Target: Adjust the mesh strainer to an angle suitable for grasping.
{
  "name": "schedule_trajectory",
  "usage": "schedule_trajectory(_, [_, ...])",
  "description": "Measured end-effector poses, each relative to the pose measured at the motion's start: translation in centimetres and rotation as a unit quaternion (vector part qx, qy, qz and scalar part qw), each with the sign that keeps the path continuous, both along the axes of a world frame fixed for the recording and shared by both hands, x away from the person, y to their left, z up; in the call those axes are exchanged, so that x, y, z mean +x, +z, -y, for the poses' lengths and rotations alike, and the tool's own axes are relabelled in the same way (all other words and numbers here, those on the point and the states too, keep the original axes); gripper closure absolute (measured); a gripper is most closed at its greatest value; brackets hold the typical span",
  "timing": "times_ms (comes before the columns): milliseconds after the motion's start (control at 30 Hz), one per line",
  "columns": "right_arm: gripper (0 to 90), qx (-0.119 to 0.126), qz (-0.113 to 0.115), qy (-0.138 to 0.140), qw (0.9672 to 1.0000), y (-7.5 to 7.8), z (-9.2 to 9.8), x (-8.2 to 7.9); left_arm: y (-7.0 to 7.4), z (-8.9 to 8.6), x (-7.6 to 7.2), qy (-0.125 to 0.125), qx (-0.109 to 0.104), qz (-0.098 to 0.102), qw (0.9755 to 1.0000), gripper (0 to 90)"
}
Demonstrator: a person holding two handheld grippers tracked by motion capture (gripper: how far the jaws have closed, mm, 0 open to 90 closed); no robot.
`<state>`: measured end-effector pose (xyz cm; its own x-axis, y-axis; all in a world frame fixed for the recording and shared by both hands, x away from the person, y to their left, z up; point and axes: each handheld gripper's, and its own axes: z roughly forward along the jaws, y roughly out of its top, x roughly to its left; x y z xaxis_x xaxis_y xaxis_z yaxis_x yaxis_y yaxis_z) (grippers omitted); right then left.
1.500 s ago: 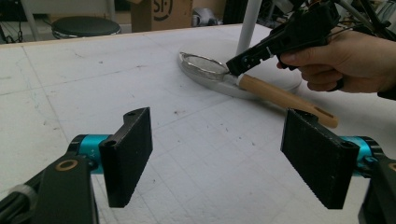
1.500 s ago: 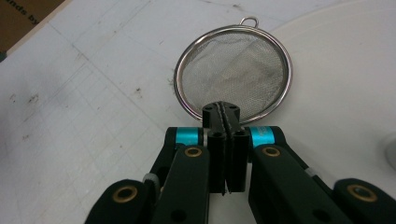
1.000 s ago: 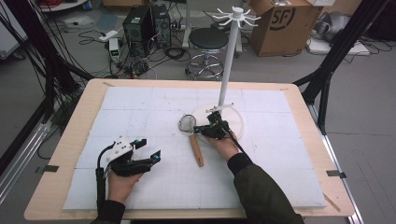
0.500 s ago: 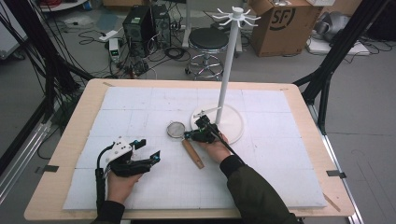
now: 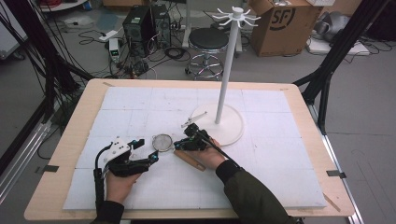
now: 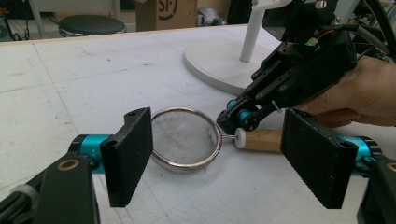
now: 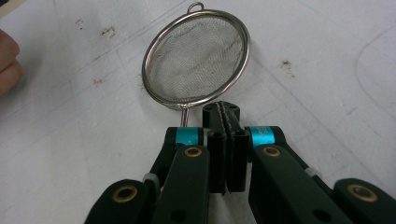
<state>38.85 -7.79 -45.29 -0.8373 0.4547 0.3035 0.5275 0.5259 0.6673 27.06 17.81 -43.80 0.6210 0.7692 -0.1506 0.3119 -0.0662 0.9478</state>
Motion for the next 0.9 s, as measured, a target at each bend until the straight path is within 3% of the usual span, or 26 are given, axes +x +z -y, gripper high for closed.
schedule_trajectory(200, [89.6,0.003,-0.021,0.027,0.9994,0.0,-0.2,-0.4,0.0,-0.2,0.0,0.004,-0.001,-0.001,1.0,26.4])
schedule_trajectory(233, [89.7,-0.007,-0.003,0.028,0.9996,0.2,-0.2,-0.6,0.0,-0.2,0.0,0.005,-0.001,-0.001,1.0,26.4])
schedule_trajectory(300, [89.7,-0.003,0.0,0.02,0.9998,0.4,0.3,-0.7,0.0,-0.2,0.0,0.005,0.0,-0.001,1.0,26.4])
schedule_trajectory(467, [89.7,0.022,0.009,-0.01,0.9997,0.9,3.1,-1.6,-0.1,-0.2,0.0,0.005,0.002,-0.001,1.0,26.4])
schedule_trajectory(633, [89.7,0.048,-0.01,-0.01,0.9988,0.9,5.2,-3.4,-0.1,-0.2,0.0,0.007,0.004,-0.001,1.0,26.4])
schedule_trajectory(733, [89.7,0.053,-0.01,-0.007,0.9985,1.0,5.7,-4.3,-0.1,-0.1,0.0,0.006,-0.001,-0.004,1.0,26.4])
schedule_trajectory(767, [89.7,0.068,-0.015,-0.004,0.9976,1.0,6.3,-5.0,-0.1,-0.1,0.0,0.003,-0.005,-0.004,1.0,26.4])
schedule_trajectory(867, [89.7,0.07,-0.018,-0.005,0.9974,1.0,6.8,-5.6,-0.1,0.1,0.0,0.001,-0.003,-0.003,1.0,26.4])
schedule_trajectory(900, [89.7,0.084,-0.03,-0.006,0.996,0.7,7.4,-6.1,-0.1,0.1,0.0,0.001,-0.003,-0.004,1.0,26.4])
